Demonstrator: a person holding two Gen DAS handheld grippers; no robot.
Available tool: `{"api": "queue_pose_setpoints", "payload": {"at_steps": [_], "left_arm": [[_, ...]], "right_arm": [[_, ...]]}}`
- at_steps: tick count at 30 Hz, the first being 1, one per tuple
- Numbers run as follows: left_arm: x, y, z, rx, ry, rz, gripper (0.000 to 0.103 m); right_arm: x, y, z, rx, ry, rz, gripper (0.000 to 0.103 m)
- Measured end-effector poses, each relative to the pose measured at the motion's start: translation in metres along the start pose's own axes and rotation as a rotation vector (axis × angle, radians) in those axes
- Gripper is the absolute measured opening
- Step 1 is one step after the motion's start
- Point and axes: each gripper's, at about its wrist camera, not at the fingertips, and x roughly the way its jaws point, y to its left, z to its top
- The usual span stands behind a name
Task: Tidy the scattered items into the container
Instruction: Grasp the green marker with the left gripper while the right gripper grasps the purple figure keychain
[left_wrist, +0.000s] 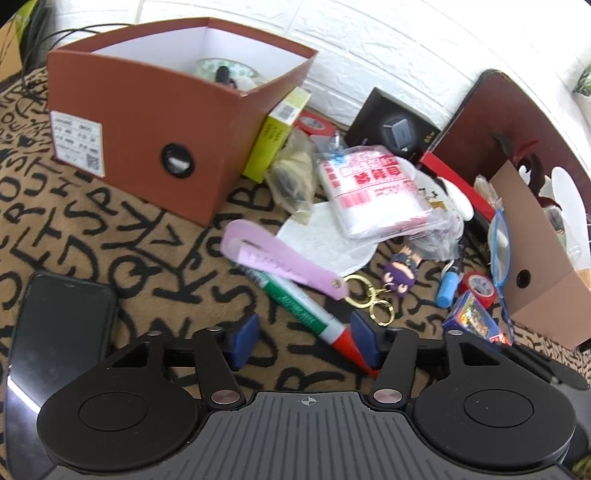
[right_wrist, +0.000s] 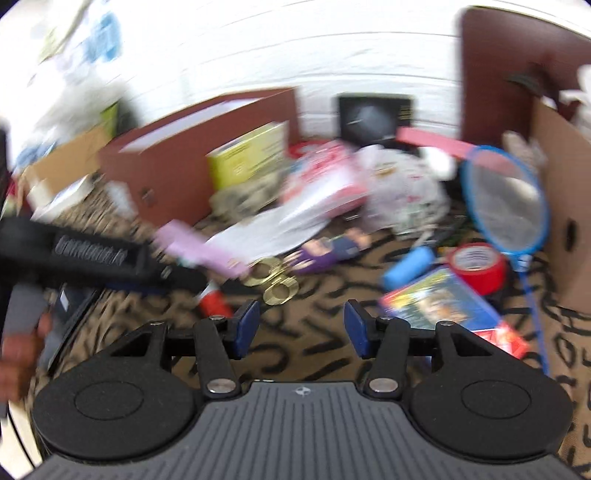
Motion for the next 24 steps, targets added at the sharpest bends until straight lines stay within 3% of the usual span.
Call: {"api": "queue_pose_setpoints", "payload": {"at_steps": [5, 8, 16, 20, 24], "left_arm": [[0.013, -0.012, -0.002, 0.072, -0.021, 0.069, 0.062], [0.015, -0.015, -0.001, 0.112, -0.021, 0.098, 0.043], [0.009, -0.004, -0.002, 0.161, 0.020, 0.064, 0.026], [0.006, 0.004, -0.001, 0.158, 0.046, 0.027, 0.023], [0.001, 0.006, -0.005, 0.169, 0.060, 0.011, 0.020]], "right_arm": [[0.009, -0.010, 0.012, 0.077, -0.027, -0.073, 0.057], [0.020, -0.007, 0.023, 0.083, -0.027, -0.069, 0.057], [0.057, 0.005, 0.032, 0.071, 0.043, -0.090, 0.059], [0.056, 0.003, 0.026, 0.045, 0.068, -0.057, 0.038], [0.042, 0.006, 0.017, 0.008, 0.094, -0.033, 0.038]]}}
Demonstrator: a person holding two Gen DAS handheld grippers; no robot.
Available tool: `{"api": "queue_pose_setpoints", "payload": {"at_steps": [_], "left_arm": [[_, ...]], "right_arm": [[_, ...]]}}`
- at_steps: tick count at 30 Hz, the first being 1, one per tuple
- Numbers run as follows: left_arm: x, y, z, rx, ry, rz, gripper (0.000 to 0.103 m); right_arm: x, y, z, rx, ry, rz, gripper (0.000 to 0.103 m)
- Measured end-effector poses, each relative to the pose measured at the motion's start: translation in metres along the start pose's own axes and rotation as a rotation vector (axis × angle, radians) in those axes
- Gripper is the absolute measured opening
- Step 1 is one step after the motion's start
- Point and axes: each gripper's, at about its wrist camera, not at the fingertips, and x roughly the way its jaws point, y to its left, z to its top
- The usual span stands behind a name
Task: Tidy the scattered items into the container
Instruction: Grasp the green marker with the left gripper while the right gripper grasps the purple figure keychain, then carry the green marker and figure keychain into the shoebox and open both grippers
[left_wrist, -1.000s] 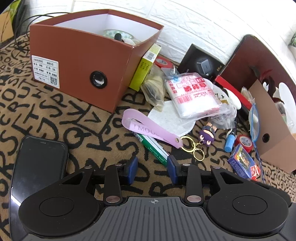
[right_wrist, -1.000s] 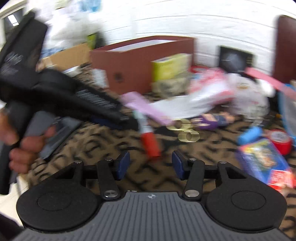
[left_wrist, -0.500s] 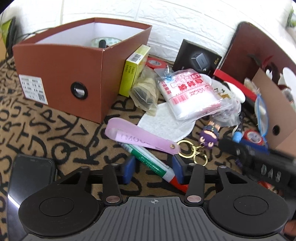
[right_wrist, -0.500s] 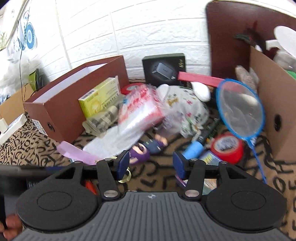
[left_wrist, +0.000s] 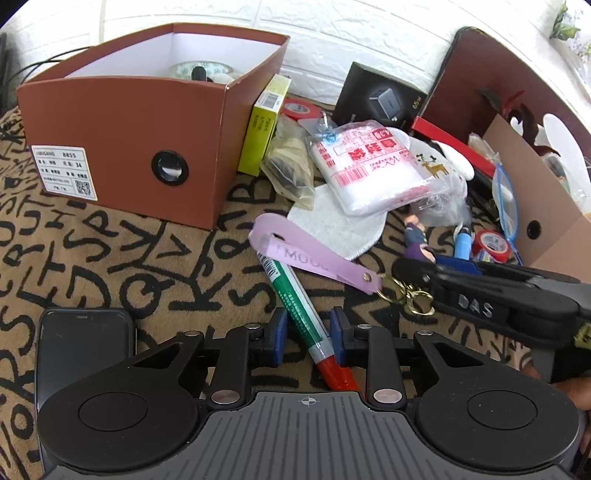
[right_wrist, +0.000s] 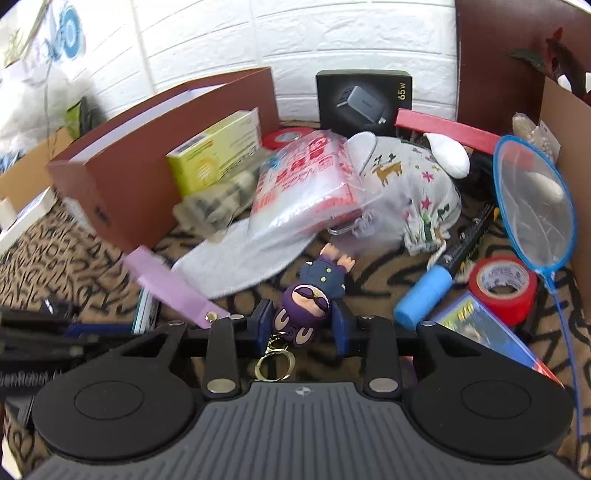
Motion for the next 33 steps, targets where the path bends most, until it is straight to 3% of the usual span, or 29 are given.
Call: {"api": "queue_pose_setpoints", "payload": {"at_steps": [5, 9, 11, 13, 15, 22, 23, 24, 30, 33], "left_arm": [[-0.009, 0.000, -0.011, 0.045, 0.032, -0.024, 0.017], [-0.017, -0.008, -0.023, 0.162, 0.068, -0.033, 0.017], [-0.021, -0.009, -0.028, 0.175, 0.074, -0.035, 0.017], [-0.021, -0.008, -0.032, 0.155, 0.066, -0.033, 0.023], [-0.020, -0.008, -0.032, 0.133, 0.059, -0.037, 0.040], [-0.018, -0.012, -0.030, 0.137, 0.039, -0.022, 0.045], [-0.017, -0.012, -0.028, 0.135, 0.043, -0.013, 0.027], [-0.017, -0.012, -0.027, 0.134, 0.044, 0.002, 0.018], [-0.014, -0.009, -0.025, 0.086, 0.032, 0.006, 0.022], [-0.014, -0.014, -0.025, 0.096, 0.027, 0.036, 0.015]], "right_arm": [[-0.023, 0.006, -0.019, -0.073, 0.043, 0.047, 0.038], [-0.040, 0.010, -0.033, -0.139, 0.078, 0.063, 0.038], [-0.048, 0.011, -0.039, -0.155, 0.094, 0.062, 0.038], [-0.051, 0.012, -0.041, -0.156, 0.095, 0.052, 0.038], [-0.051, 0.012, -0.042, -0.143, 0.091, 0.039, 0.038], [-0.046, 0.016, -0.039, -0.147, 0.077, -0.009, 0.040], [-0.045, 0.017, -0.039, -0.147, 0.077, -0.013, 0.040], [-0.045, 0.017, -0.038, -0.150, 0.079, -0.015, 0.039], [-0.043, 0.021, -0.036, -0.153, 0.094, -0.034, 0.034], [-0.041, 0.025, -0.035, -0.163, 0.095, -0.056, 0.034]]}}
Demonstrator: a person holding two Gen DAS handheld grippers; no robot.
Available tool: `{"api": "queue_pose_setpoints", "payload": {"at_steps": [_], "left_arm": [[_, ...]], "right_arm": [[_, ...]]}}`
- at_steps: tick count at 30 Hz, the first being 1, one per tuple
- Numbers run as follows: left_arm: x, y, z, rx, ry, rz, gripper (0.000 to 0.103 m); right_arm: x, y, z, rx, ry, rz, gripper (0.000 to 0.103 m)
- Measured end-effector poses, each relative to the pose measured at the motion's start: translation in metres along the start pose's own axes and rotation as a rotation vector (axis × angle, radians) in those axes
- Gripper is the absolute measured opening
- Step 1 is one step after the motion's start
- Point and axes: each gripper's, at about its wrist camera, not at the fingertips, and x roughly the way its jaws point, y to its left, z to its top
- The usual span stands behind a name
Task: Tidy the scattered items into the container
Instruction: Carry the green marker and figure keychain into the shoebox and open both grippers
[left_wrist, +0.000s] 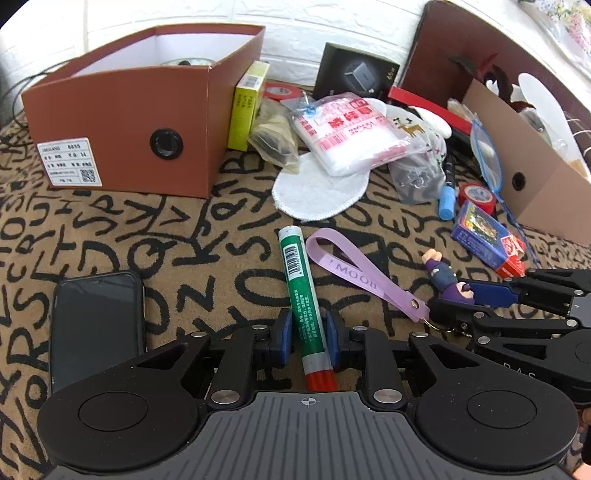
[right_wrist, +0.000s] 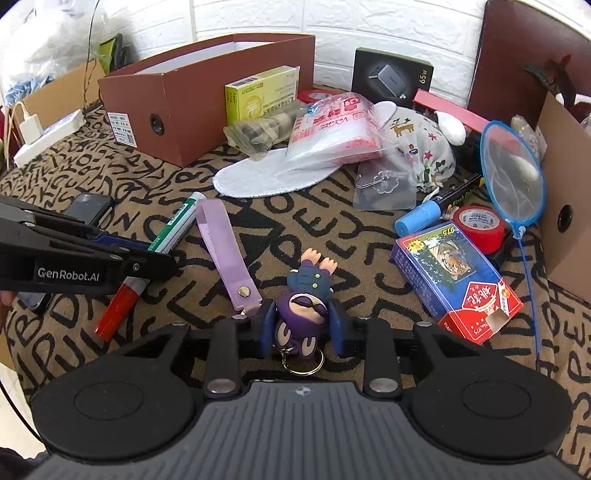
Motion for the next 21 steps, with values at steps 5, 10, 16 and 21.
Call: {"api": "queue_pose_setpoints", "payload": {"at_steps": [5, 10, 16, 21], "left_arm": [[0.000, -0.001, 0.001, 0.008, -0.003, 0.013, 0.015], [0.003, -0.002, 0.000, -0.008, -0.020, 0.012, 0.015], [-0.009, -0.001, -0.004, -0.037, -0.023, -0.024, 0.012], [-0.023, 0.002, -0.003, -0.063, -0.056, -0.045, 0.012]], "right_arm": [[0.002, 0.001, 0.000, 0.004, -0.006, -0.012, 0.035], [0.004, 0.003, 0.001, 0.012, -0.018, -0.015, 0.033], [-0.007, -0.004, -0.004, 0.109, -0.026, 0.072, 0.032], [-0.020, -0.004, 0.003, 0.143, -0.059, 0.133, 0.032]]}}
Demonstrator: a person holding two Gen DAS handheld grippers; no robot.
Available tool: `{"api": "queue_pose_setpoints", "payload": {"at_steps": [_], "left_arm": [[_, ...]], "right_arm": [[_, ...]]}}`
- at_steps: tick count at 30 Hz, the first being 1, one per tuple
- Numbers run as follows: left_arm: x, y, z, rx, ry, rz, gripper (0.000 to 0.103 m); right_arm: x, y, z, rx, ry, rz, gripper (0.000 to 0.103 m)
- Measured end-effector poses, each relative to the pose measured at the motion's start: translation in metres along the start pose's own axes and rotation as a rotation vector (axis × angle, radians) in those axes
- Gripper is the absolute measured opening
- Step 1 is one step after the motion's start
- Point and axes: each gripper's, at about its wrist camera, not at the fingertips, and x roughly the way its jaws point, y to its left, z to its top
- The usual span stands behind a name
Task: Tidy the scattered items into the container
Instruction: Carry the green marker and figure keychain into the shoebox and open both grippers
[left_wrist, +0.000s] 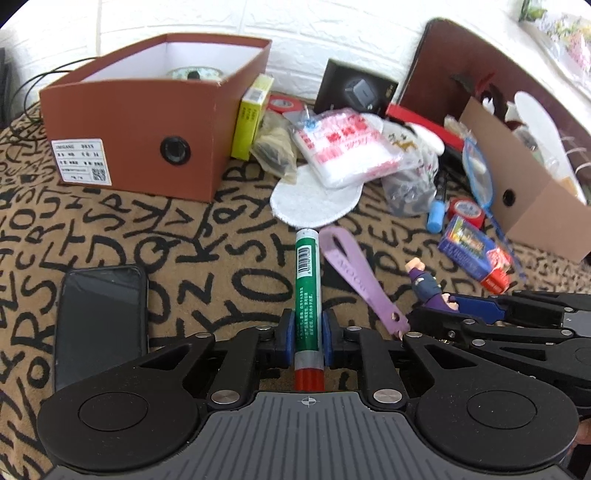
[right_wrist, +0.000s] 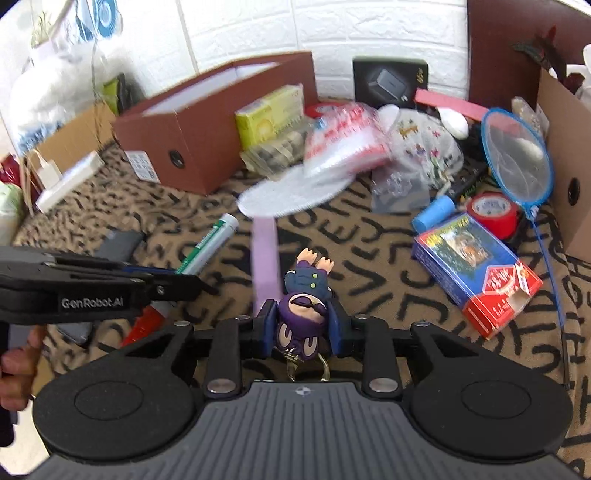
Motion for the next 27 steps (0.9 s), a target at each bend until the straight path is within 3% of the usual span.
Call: {"api": "queue_pose_setpoints", "payload": {"at_steps": [11, 20, 27], "left_arm": [[-0.046, 0.017, 0.047, -0.030, -0.136, -0.060, 0.012], [-0.079, 0.043, 0.111, -0.039, -0.262, -0.037, 0.012], [-0.093, 0.072, 0.162, -0.067, -0.347, 0.024, 0.012]], "right_arm": [[-0.029, 0.019, 0.068, -0.041, -0.148, 0.136, 0.032], [-0.043, 0.052, 0.149, -0.127, -0.279, 0.184, 0.032], [-0.039, 0.073, 0.199, -0.138, -0.352, 0.201, 0.032]]}}
